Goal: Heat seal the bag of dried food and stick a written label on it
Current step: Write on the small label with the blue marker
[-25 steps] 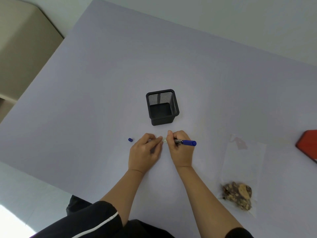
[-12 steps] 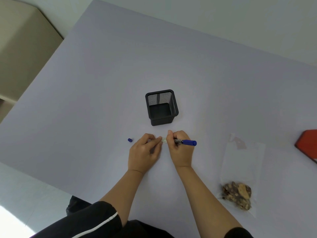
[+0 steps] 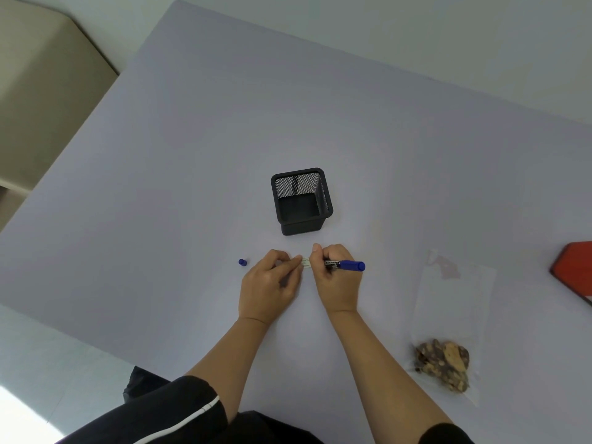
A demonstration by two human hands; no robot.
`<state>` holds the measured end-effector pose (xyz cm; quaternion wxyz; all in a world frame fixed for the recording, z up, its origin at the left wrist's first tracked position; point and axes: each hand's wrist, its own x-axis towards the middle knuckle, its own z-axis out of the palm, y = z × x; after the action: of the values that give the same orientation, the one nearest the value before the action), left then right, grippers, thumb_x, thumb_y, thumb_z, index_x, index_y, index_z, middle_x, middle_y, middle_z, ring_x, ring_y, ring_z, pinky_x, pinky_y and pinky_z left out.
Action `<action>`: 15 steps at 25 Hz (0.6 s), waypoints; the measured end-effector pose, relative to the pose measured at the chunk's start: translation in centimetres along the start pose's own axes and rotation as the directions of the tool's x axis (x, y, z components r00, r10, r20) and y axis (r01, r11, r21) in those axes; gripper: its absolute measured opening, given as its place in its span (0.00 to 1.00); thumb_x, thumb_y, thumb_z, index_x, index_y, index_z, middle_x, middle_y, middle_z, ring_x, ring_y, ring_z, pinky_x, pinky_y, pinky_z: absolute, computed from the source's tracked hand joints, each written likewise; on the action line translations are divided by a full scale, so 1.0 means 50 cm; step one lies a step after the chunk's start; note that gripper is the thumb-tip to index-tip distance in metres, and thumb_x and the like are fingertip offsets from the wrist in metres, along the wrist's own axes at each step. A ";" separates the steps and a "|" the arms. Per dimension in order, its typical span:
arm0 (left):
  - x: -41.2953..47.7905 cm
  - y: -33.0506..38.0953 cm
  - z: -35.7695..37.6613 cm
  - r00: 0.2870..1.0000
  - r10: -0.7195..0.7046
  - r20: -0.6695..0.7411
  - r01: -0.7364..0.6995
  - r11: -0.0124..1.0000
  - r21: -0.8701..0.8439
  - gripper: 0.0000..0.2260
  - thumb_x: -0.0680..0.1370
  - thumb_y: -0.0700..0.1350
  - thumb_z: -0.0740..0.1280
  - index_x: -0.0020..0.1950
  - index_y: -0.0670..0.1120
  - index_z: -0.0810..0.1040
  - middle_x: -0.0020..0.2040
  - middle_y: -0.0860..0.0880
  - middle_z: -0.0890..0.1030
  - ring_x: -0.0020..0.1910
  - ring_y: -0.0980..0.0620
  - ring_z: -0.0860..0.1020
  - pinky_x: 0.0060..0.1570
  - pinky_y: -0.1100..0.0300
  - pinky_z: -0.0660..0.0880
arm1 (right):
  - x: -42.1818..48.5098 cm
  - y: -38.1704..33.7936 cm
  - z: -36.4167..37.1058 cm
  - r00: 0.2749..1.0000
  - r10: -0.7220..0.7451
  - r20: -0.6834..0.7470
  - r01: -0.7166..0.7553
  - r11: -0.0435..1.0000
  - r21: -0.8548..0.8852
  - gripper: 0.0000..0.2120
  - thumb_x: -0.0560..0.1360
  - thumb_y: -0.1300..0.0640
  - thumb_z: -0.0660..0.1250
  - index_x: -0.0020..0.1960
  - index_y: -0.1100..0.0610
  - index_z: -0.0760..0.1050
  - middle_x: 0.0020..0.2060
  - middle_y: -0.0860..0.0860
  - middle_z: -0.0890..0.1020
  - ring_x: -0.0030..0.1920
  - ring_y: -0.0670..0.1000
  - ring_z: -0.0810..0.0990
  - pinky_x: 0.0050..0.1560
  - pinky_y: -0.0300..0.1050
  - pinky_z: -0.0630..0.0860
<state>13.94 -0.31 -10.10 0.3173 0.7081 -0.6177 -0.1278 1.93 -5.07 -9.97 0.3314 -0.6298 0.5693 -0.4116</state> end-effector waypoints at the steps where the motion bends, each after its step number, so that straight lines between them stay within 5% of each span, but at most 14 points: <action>1: 0.000 -0.001 0.000 1.000 0.003 0.000 -0.003 1.000 0.001 0.10 0.74 0.48 0.66 0.46 0.46 0.85 0.41 0.49 0.81 0.29 0.53 0.76 0.28 0.62 0.76 | 0.001 -0.001 0.000 1.000 0.007 -0.009 -0.007 1.000 -0.002 0.17 0.75 0.54 0.60 0.30 0.61 0.67 0.25 0.54 0.70 0.28 0.48 0.66 0.30 0.29 0.64; 4: -0.001 -0.002 0.001 1.000 0.006 0.002 -0.006 1.000 0.001 0.10 0.74 0.49 0.66 0.47 0.46 0.85 0.41 0.49 0.81 0.29 0.53 0.76 0.28 0.62 0.76 | 0.001 -0.003 0.002 0.999 0.005 -0.034 -0.006 1.000 -0.016 0.17 0.74 0.54 0.60 0.29 0.60 0.66 0.26 0.51 0.69 0.28 0.47 0.65 0.30 0.28 0.63; 8: 0.000 -0.002 0.001 1.000 0.025 0.002 -0.025 1.000 0.000 0.11 0.75 0.49 0.66 0.47 0.45 0.85 0.41 0.49 0.81 0.29 0.54 0.75 0.29 0.64 0.75 | 0.005 -0.011 -0.002 0.997 0.064 -0.032 -0.064 0.998 0.020 0.16 0.74 0.55 0.63 0.29 0.59 0.67 0.24 0.53 0.72 0.26 0.50 0.70 0.28 0.39 0.68; 15: 0.007 0.006 -0.010 0.993 -0.084 0.082 0.090 0.993 -0.075 0.13 0.74 0.51 0.65 0.50 0.45 0.85 0.44 0.50 0.80 0.30 0.58 0.72 0.29 0.70 0.70 | 0.037 -0.060 -0.087 0.878 0.475 -0.064 -0.436 0.846 0.308 0.16 0.77 0.53 0.62 0.32 0.56 0.71 0.27 0.50 0.75 0.29 0.46 0.73 0.33 0.39 0.72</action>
<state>14.08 -0.52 -9.45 0.3143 0.7157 -0.5928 -0.1937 -0.60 -6.26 -5.12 0.4664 -0.3922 0.6589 -0.4409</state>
